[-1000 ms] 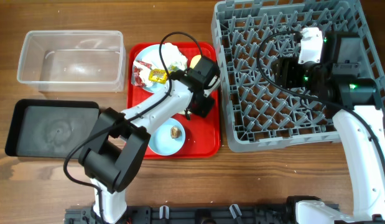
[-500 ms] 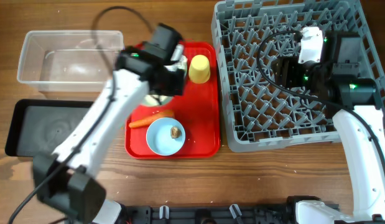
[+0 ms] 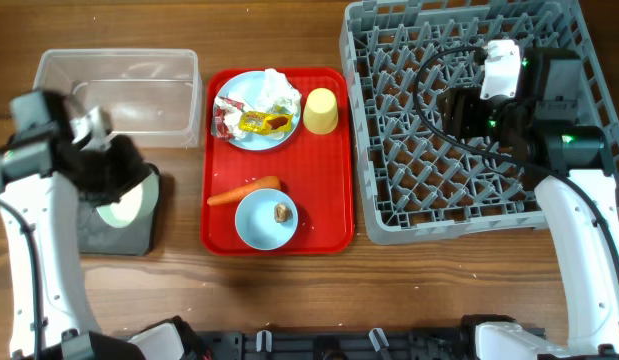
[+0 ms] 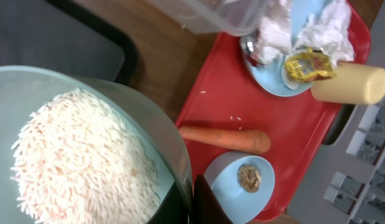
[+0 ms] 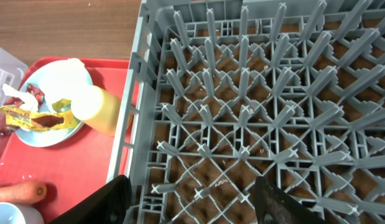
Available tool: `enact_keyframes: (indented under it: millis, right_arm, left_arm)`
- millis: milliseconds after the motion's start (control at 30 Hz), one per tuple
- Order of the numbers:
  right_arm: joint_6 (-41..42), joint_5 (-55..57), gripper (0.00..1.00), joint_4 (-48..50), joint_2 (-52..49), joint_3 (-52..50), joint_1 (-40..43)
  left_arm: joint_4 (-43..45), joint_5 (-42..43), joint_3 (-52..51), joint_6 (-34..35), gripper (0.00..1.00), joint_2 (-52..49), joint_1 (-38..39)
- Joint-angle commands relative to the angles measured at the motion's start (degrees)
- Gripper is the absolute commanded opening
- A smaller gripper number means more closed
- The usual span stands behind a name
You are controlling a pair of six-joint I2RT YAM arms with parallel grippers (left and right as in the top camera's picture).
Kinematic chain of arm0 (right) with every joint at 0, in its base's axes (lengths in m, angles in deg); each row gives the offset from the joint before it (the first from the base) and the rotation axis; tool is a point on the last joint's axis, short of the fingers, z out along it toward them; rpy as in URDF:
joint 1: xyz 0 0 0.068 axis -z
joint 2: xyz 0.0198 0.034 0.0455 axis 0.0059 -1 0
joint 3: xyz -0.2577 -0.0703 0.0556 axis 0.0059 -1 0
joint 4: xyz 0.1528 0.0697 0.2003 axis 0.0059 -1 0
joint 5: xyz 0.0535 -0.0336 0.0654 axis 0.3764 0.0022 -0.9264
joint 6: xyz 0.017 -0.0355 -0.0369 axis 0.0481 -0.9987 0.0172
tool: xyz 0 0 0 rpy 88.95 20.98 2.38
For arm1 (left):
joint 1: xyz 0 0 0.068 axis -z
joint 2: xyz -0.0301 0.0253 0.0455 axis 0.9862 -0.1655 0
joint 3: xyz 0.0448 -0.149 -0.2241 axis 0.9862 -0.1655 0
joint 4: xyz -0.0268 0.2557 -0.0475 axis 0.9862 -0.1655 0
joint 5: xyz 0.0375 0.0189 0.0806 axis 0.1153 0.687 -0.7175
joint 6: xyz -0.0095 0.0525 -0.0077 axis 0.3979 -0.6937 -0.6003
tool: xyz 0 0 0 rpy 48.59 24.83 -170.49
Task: Sort waste into correct bins and load items into the dishwasher rack
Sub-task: 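Carry the rice bowl left and tip rice onto the black tray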
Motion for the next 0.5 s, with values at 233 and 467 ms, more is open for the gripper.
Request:
enact_keyframes:
  millis: [233, 467]
  right_arm:
    - [-0.13, -0.74, 0.65, 0.35, -0.22, 1.22, 0.09]
    - [-0.13, -0.72, 0.65, 0.22, -0.22, 1.22, 0.09]
  left_arm:
    - [16.85, 27.93, -16.7, -18.86, 0.04, -2.62, -25.68]
    - [19.32, 44.65, -16.7, -26.36, 0.04, -12.37, -29.27]
